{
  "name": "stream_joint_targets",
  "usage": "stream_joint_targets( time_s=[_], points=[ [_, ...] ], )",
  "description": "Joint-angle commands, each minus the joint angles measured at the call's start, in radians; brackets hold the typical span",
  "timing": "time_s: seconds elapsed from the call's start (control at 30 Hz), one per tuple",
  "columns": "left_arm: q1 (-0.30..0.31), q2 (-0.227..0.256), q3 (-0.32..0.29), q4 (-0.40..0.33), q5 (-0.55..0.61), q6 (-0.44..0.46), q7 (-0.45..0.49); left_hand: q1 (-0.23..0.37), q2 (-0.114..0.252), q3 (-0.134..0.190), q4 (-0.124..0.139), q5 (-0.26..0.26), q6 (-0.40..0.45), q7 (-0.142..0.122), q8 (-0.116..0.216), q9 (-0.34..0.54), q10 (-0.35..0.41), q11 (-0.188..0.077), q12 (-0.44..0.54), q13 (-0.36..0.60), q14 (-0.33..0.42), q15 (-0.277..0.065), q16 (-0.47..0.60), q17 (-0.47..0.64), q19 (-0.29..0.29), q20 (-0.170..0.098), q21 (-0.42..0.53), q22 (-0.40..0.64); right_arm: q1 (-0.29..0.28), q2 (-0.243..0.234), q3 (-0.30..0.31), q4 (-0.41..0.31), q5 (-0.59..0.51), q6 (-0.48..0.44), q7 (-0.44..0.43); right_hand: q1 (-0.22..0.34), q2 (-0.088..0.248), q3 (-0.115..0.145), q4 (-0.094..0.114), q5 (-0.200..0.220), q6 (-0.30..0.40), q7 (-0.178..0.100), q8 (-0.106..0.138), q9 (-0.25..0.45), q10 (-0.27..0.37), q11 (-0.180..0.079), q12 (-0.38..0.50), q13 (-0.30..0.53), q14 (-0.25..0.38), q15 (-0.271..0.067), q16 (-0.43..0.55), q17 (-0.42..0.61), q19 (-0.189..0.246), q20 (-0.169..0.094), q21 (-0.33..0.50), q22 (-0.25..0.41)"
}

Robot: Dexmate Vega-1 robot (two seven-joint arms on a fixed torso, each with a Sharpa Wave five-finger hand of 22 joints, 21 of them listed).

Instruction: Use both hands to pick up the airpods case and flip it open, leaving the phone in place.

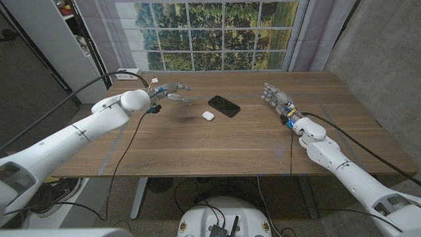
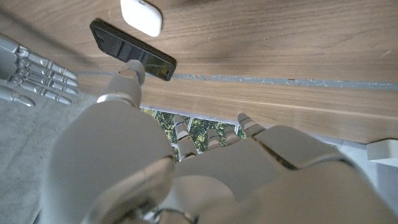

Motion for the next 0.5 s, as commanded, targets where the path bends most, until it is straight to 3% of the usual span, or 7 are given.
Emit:
stream_joint_targets(
  time_s=[0.03,0.5],
  points=[
    [-0.108,0.026,0.103,-0.097,0.253,0.090,-0.171,0.017,0.000,-0.006,0.001,0.011,-0.007,0.000,-0.004,0.001,-0.067,0.006,0.001,0.001,-0.146,0.008,0.002,0.003,-0.014,0.004,-0.001,0.003,-0.015,-0.008,0.011,-0.010,0.009,0.011,0.001,0.007,0.001,0.002,0.003,0.006,-0.004,0.001,0.002,0.003,0.004,0.003,0.009,0.001,-0.002,-0.058,0.008,0.002,0.000,0.005,0.004,0.004],
    [-0.142,-0.040,0.202,-0.117,0.626,0.074,-0.228,0.028,0.021,-0.010,0.008,0.019,0.026,0.000,0.010,0.001,-0.061,0.005,0.013,-0.006,-0.141,-0.001,0.011,0.002,-0.016,0.011,0.006,0.002,-0.017,-0.014,0.018,-0.013,0.024,0.004,0.015,0.008,0.002,0.002,0.002,0.006,-0.005,0.001,0.003,0.003,0.004,0.004,0.010,0.001,0.001,-0.060,0.011,0.002,-0.001,0.006,0.005,0.004]
  ],
)
